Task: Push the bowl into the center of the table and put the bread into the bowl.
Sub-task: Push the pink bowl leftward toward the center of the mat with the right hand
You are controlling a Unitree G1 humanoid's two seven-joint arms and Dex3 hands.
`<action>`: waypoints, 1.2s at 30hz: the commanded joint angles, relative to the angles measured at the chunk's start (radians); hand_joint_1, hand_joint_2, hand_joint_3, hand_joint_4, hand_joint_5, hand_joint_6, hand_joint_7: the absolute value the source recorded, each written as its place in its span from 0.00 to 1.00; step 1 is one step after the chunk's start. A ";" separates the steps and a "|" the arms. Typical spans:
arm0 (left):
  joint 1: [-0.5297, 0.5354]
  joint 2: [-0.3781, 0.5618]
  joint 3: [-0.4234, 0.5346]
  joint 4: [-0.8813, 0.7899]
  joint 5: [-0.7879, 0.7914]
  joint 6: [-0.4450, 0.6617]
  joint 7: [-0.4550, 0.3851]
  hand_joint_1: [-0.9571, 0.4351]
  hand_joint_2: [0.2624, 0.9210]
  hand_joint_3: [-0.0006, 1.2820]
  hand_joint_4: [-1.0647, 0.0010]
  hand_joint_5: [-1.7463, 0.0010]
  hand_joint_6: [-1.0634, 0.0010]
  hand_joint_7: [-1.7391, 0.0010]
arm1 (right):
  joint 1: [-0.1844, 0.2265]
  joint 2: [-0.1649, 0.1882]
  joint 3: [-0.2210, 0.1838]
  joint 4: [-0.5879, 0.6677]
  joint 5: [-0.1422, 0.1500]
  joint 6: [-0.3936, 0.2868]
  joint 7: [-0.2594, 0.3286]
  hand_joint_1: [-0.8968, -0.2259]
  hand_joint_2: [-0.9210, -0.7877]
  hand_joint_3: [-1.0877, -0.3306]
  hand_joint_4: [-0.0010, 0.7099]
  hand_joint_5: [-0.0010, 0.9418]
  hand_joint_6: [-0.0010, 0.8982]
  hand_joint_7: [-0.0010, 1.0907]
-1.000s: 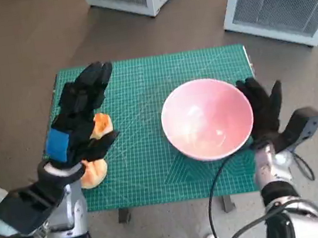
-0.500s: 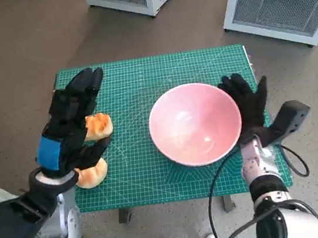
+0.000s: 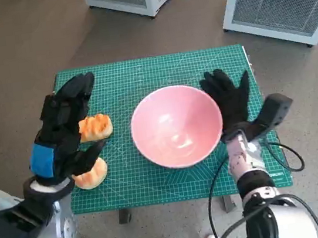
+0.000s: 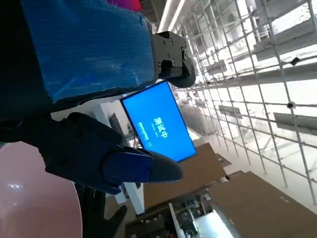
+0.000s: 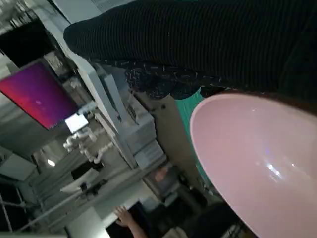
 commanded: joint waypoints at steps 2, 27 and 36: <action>0.027 0.004 0.010 -0.044 0.016 0.011 0.026 0.25 1.00 0.19 0.77 0.99 0.96 0.63 | -0.008 0.025 0.004 0.016 -0.016 0.028 -0.016 0.45 0.00 0.34 0.24 0.01 0.13 0.41; 0.037 -0.008 0.006 -0.048 0.027 0.013 0.060 0.27 1.00 0.19 0.77 1.00 0.97 0.63 | -0.054 -0.010 0.038 0.008 -0.057 0.051 0.023 0.44 0.00 0.35 0.22 0.00 0.15 0.36; 0.009 -0.017 0.000 -0.020 0.023 0.007 0.057 0.26 1.00 0.19 0.77 1.00 0.97 0.63 | -0.069 -0.045 0.086 -0.026 -0.091 -0.068 0.073 0.45 0.00 0.31 0.15 0.00 0.13 0.35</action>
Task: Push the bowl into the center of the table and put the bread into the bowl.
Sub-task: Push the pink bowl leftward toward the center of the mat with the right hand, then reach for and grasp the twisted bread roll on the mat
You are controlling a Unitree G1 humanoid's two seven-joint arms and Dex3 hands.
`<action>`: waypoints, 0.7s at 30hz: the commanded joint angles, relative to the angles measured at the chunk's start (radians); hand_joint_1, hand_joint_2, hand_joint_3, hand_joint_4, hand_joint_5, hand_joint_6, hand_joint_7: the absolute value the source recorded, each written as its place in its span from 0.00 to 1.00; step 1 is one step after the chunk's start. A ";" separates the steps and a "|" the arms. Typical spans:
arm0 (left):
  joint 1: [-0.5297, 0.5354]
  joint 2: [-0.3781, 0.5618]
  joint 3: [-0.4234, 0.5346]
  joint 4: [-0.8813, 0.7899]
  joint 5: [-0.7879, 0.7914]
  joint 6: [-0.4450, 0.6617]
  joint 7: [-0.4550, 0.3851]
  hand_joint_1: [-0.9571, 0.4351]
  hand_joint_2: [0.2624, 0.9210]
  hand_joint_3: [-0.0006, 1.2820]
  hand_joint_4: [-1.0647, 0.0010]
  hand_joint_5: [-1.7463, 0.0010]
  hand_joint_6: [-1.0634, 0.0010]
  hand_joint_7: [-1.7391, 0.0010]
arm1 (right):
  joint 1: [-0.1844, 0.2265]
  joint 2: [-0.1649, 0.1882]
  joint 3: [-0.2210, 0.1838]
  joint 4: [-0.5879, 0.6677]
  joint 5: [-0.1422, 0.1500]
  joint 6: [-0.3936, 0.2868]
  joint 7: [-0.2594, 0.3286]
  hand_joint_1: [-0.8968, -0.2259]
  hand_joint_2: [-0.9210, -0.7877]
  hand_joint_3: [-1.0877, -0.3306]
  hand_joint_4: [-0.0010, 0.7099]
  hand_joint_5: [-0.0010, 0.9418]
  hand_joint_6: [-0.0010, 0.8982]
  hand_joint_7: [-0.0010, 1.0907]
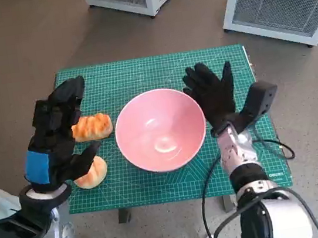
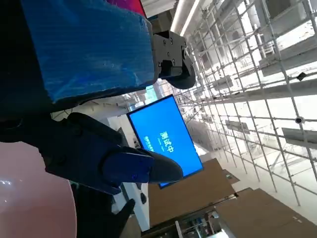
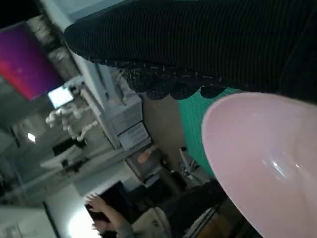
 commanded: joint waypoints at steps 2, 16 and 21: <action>-0.030 -0.008 -0.009 0.019 -0.003 -0.001 0.002 0.26 1.00 0.19 0.77 1.00 0.97 0.63 | 0.000 -0.021 0.038 -0.024 -0.035 -0.101 0.047 0.45 0.00 0.31 0.14 0.00 0.12 0.36; -0.099 -0.014 -0.028 0.096 -0.004 -0.033 -0.021 0.26 1.00 0.18 0.77 1.00 0.97 0.63 | 0.037 -0.075 0.119 -0.126 -0.047 -0.390 0.263 0.33 0.00 0.37 0.25 0.03 0.00 0.55; -0.134 -0.008 -0.033 0.133 -0.006 -0.048 -0.042 0.27 1.00 0.18 0.76 1.00 0.95 0.64 | 0.065 -0.080 0.134 -0.203 -0.013 -0.465 0.346 0.31 0.00 0.38 0.27 0.03 0.00 0.58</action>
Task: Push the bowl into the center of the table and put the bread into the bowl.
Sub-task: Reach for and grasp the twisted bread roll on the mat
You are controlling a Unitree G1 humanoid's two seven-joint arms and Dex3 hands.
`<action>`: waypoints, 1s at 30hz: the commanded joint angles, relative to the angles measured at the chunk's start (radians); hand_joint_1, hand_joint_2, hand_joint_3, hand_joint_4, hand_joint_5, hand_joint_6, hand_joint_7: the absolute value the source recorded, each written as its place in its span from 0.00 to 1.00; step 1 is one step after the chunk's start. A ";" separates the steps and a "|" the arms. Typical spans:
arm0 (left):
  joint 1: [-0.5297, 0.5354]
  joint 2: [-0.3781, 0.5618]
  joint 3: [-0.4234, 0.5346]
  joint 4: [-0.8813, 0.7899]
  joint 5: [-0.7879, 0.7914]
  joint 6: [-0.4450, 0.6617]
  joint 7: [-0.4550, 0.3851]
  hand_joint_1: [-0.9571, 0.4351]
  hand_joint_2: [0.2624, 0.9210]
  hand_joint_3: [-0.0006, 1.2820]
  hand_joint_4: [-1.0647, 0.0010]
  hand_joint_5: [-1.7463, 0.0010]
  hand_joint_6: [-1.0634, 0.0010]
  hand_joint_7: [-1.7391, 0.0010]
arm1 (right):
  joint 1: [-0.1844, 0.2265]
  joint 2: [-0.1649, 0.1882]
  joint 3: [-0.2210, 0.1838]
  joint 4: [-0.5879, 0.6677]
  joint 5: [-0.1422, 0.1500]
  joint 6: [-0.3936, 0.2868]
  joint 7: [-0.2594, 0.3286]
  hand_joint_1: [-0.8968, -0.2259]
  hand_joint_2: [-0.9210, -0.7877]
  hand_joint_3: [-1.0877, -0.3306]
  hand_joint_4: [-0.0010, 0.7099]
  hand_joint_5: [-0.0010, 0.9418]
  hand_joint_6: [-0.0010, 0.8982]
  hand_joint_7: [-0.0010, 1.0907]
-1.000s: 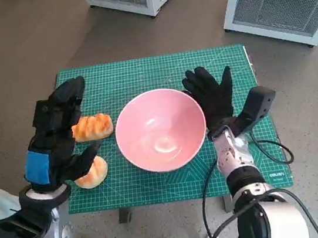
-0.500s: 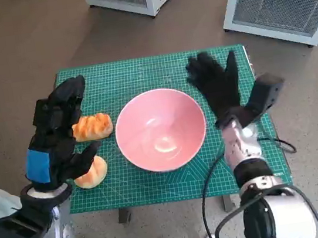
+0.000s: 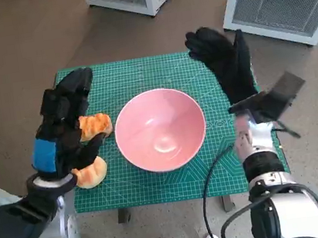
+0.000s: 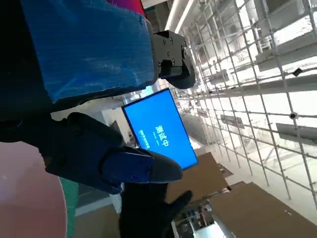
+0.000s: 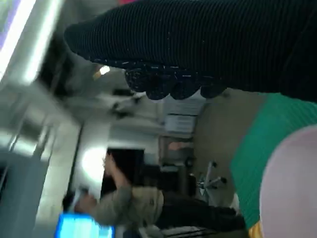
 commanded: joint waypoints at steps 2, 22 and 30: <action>-0.048 0.005 -0.006 0.042 -0.008 -0.032 -0.028 0.27 1.00 0.18 0.76 1.00 0.94 0.66 | 0.057 -0.005 0.018 -0.073 0.043 -0.056 0.093 0.30 0.00 0.38 0.26 0.03 0.00 0.58; -0.149 0.051 0.007 0.128 -0.037 -0.079 -0.142 0.26 1.00 0.17 0.77 1.00 0.88 0.71 | 0.153 0.020 0.072 -0.313 0.165 -0.008 0.188 0.28 0.00 0.39 0.25 0.02 0.00 0.57; -0.178 0.172 0.046 0.176 0.067 -0.091 -0.136 0.25 1.00 0.17 0.77 1.00 0.88 0.72 | 0.168 0.020 0.088 -0.354 0.178 0.006 0.183 0.29 0.00 0.40 0.25 0.02 0.00 0.56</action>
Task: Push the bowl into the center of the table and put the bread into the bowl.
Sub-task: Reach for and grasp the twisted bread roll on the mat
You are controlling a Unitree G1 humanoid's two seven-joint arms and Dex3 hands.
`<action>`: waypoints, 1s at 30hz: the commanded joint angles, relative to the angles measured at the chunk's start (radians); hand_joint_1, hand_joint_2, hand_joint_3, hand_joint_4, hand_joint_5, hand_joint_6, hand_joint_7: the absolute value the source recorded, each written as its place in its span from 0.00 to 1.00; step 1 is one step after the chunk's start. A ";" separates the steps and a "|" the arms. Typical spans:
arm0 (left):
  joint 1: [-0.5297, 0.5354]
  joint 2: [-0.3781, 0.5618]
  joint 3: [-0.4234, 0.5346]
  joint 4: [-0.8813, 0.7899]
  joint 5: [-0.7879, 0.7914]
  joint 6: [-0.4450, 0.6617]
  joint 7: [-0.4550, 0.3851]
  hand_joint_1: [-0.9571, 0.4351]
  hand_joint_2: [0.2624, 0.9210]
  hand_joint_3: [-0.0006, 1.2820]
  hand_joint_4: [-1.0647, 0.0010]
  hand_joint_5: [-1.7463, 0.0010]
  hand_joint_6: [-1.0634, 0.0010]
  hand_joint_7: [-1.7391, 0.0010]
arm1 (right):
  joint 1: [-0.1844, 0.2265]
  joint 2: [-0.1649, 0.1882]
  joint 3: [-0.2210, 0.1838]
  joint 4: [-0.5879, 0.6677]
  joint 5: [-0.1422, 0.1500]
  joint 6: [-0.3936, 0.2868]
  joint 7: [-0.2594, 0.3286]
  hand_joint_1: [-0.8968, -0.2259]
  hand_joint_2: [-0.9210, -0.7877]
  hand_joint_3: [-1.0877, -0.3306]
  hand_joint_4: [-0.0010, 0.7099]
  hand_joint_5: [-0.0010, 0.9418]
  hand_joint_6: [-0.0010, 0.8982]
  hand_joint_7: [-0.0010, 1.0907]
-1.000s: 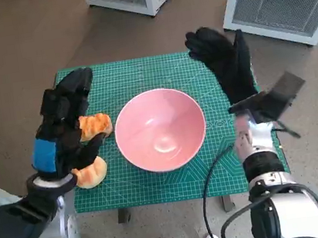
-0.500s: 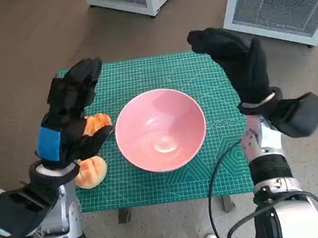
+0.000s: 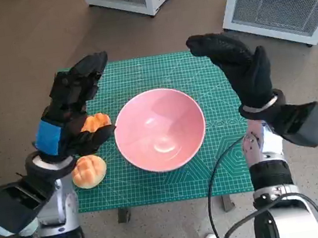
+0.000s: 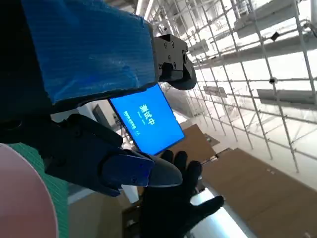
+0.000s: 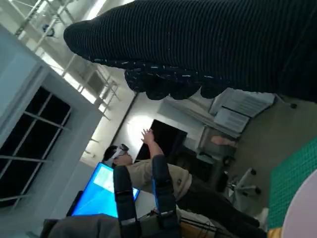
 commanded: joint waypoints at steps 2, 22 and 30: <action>-0.026 0.142 0.030 0.007 0.144 0.030 0.028 0.26 1.00 0.16 0.76 1.00 0.88 0.72 | 0.031 0.005 0.014 -0.021 0.012 0.022 0.000 0.29 0.00 0.40 0.25 0.02 0.00 0.56; -0.154 0.420 -0.171 0.100 0.685 0.566 0.092 0.47 0.78 0.00 0.78 1.00 0.71 0.92 | 0.029 0.016 0.019 0.002 0.024 0.019 0.007 0.32 0.00 0.40 0.26 0.02 0.00 0.56; -0.188 0.425 -0.229 0.151 0.713 0.606 0.068 0.51 0.74 0.00 0.79 1.00 0.69 0.95 | 0.026 0.017 0.017 0.006 0.024 0.021 0.010 0.32 0.00 0.41 0.26 0.02 0.00 0.55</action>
